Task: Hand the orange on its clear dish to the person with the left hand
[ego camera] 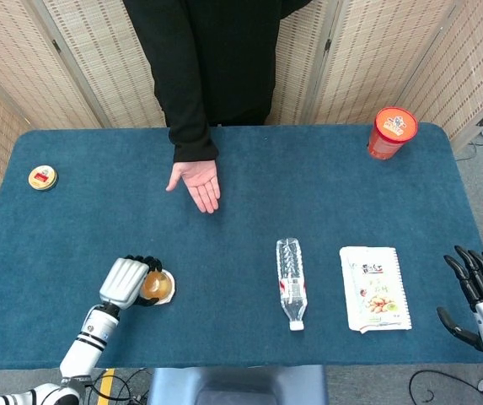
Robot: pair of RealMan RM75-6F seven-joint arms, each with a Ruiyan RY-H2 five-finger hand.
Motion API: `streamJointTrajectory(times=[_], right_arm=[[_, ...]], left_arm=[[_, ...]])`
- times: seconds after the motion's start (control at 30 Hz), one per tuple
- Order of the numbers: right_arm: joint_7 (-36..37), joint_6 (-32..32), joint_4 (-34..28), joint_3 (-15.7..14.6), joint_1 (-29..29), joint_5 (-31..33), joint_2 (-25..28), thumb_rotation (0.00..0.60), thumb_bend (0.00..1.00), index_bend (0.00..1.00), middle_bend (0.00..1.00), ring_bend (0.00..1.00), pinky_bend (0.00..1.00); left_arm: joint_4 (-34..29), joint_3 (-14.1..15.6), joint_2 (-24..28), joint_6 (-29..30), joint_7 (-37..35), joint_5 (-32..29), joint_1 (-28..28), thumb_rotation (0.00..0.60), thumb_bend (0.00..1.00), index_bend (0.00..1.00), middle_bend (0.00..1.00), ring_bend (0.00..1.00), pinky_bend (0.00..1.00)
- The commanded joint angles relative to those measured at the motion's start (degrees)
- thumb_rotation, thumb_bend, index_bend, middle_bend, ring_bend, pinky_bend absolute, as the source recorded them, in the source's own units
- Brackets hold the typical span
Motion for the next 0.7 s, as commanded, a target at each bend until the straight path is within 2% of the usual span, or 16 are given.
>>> streamJointTrajectory(times=[0.03, 0.17, 0.27, 0.37, 0.5, 0.7], right_arm=[[0.85, -0.49, 0.13, 0.25, 0.27, 0.56, 0.32, 0.6, 0.25, 0.0, 0.0, 0.0, 0.0], [1.07, -1.92, -0.08, 0.36, 0.9, 1.1, 0.64, 0.6, 0.25, 0.0, 0.0, 0.0, 0.0], [1.19, -2.53, -0.33, 0.53, 1.12, 1.69, 0.83, 0.6, 0.25, 0.0, 0.0, 0.0, 0.0], [1.46, -2.79, -0.5, 0.78, 1.19, 2.35, 0.97, 0.6, 0.25, 0.0, 0.0, 0.0, 0.0], [1.53, -3.15, -0.65, 1.06, 1.28, 3.09, 1.07, 0.6, 0.25, 0.0, 0.0, 0.0, 0.0], [1.56, -4.6, -1.08, 1.71, 1.75, 5.02, 1.24, 0.6, 0.25, 0.0, 0.0, 0.0, 0.0]], left_arm=[[-8.81, -3.23, 4.96, 4.12, 4.83, -1.34, 0.1, 0.6, 0.13, 0.53, 0.64, 0.47, 0.5], [-16.61, -7.21, 8.25, 5.13, 9.36, -3.85, -1.95, 0.6, 0.13, 0.53, 0.64, 0.47, 0.5], [-20.08, -10.12, 9.03, 5.76, 15.18, -5.5, -4.77, 0.6, 0.13, 0.52, 0.64, 0.47, 0.5], [-22.31, -13.33, 9.04, 4.35, 19.9, -10.15, -8.75, 0.6, 0.13, 0.51, 0.64, 0.46, 0.5], [-20.27, -17.96, 8.64, -0.01, 22.49, -18.76, -15.61, 0.6, 0.13, 0.51, 0.63, 0.46, 0.5], [-13.62, -20.89, 8.2, -5.89, 21.59, -25.74, -23.22, 0.6, 0.13, 0.5, 0.62, 0.45, 0.46]])
